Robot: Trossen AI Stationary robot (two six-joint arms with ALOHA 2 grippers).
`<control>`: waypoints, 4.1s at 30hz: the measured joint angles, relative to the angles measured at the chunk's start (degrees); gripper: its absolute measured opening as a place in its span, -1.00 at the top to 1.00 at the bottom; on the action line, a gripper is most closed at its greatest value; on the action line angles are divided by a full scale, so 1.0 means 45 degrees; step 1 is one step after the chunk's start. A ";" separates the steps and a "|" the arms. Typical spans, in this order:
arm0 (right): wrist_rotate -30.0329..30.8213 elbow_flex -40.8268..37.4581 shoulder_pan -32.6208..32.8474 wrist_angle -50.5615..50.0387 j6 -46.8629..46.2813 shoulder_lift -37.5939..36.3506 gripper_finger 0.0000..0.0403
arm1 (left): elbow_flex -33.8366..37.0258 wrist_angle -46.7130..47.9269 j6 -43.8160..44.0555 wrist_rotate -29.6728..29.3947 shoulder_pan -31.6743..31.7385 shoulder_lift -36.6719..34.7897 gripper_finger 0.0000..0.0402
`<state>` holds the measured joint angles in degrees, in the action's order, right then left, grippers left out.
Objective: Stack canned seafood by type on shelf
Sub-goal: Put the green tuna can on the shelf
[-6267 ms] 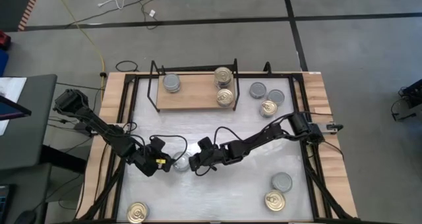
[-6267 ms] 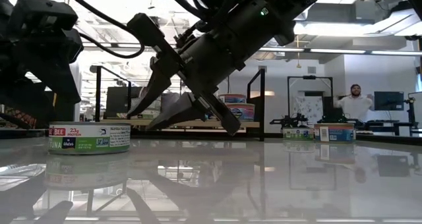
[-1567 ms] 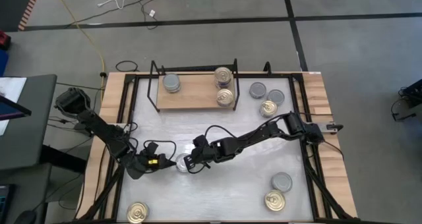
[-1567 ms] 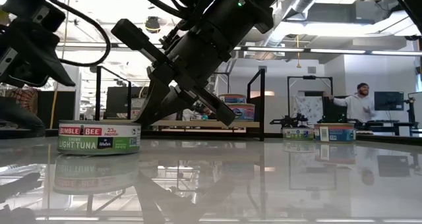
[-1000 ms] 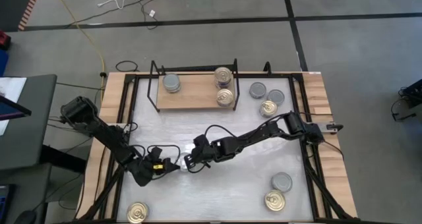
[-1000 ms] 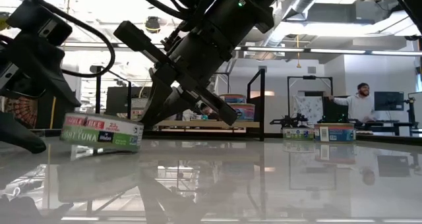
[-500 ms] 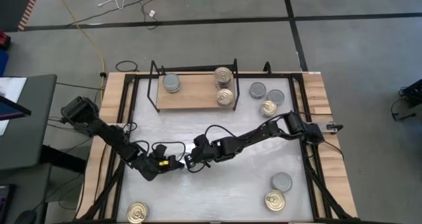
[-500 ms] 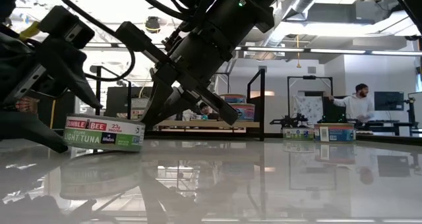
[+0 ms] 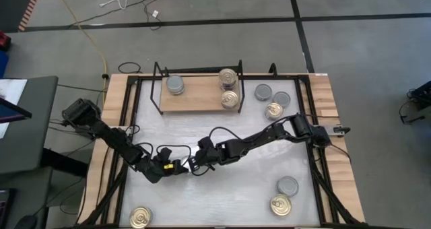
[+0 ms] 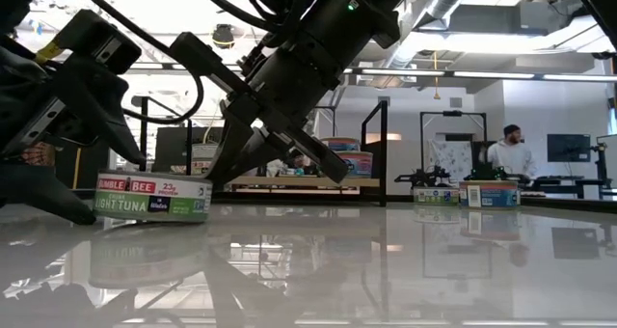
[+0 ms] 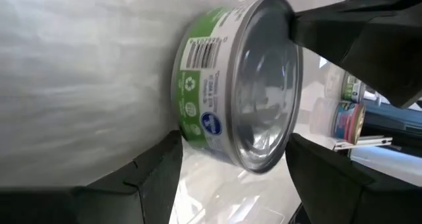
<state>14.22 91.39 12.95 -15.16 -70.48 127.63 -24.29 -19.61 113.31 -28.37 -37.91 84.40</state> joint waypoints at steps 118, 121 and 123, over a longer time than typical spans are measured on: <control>-0.2278 -0.9821 -0.1626 -0.3856 0.8460 -1.2285 0.71 | -0.0680 -0.2591 -0.0550 -1.0088 0.7352 0.1243 0.43; -0.2273 -0.9821 -0.1550 -0.3863 0.8710 -1.2284 0.71 | -0.0685 -0.2594 -0.0390 -1.0078 0.7848 0.1239 0.40; -0.2277 -0.9821 -0.1530 -0.3875 0.8844 -1.2284 0.71 | -0.0685 -0.2506 -0.0334 -1.0009 0.8146 0.1239 0.29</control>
<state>3.97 47.20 6.07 -32.60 -30.69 72.36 -27.38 -30.88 111.81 -73.41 -1.26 89.97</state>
